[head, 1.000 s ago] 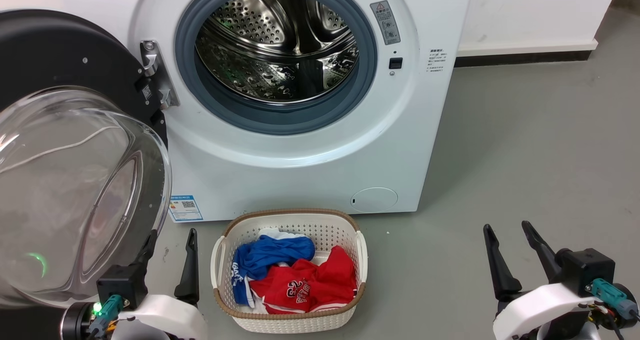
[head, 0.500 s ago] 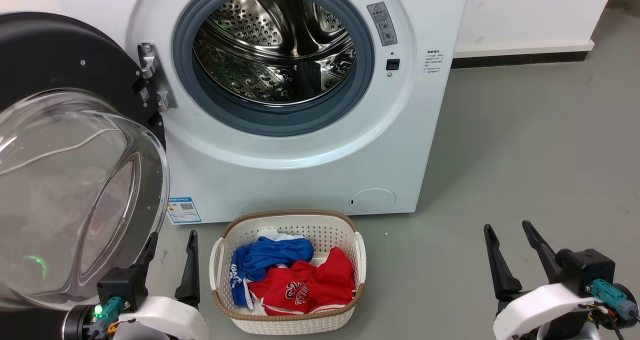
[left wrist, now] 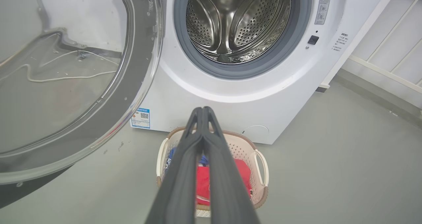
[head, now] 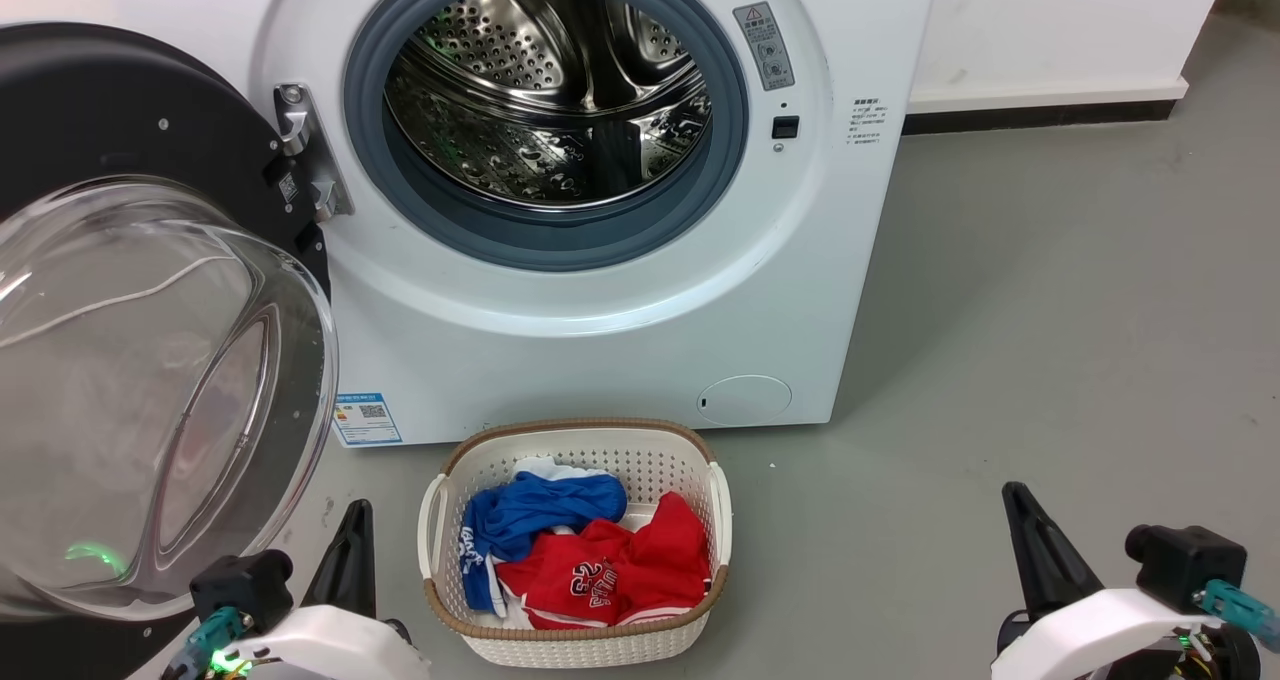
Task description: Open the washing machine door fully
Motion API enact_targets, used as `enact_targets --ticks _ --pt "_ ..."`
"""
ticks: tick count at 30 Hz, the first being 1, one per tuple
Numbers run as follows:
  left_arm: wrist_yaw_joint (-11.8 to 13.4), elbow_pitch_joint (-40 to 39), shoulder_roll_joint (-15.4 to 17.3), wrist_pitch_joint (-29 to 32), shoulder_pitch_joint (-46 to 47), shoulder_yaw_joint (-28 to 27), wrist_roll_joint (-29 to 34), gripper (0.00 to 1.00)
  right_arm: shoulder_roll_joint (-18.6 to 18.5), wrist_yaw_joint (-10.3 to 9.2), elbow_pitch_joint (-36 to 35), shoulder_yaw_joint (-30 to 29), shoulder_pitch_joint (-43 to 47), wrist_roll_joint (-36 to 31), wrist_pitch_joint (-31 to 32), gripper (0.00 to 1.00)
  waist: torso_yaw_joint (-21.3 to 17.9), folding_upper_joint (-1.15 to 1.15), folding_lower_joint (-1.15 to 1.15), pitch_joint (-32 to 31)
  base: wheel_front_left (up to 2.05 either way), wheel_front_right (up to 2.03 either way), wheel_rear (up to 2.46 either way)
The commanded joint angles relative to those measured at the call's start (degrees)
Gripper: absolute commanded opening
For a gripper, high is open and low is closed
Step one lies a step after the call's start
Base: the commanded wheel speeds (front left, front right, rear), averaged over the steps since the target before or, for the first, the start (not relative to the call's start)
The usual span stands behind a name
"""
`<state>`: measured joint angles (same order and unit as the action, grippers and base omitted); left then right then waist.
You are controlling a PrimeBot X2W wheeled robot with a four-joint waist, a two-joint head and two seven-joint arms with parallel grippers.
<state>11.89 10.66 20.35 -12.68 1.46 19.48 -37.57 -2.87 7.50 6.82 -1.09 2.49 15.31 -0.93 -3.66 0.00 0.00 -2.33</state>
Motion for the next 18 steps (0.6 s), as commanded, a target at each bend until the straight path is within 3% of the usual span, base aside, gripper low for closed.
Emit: enact_targets --ticks 1,18 --pt "-0.75 -0.6 -0.16 0.58 1.5 -1.42 -1.99 0.0 0.0 0.0 -0.59 -0.27 -1.91 2.86 0.19 0.0 0.06 0.0 0.0 0.03 0.0 0.0 0.0" --pt "-5.1 0.64 -3.9 4.65 2.55 -6.86 -14.23 0.0 0.0 0.0 1.02 -1.37 -3.52 19.82 1.76 0.0 0.59 0.0 0.0 0.39 0.0 0.0 0.0"
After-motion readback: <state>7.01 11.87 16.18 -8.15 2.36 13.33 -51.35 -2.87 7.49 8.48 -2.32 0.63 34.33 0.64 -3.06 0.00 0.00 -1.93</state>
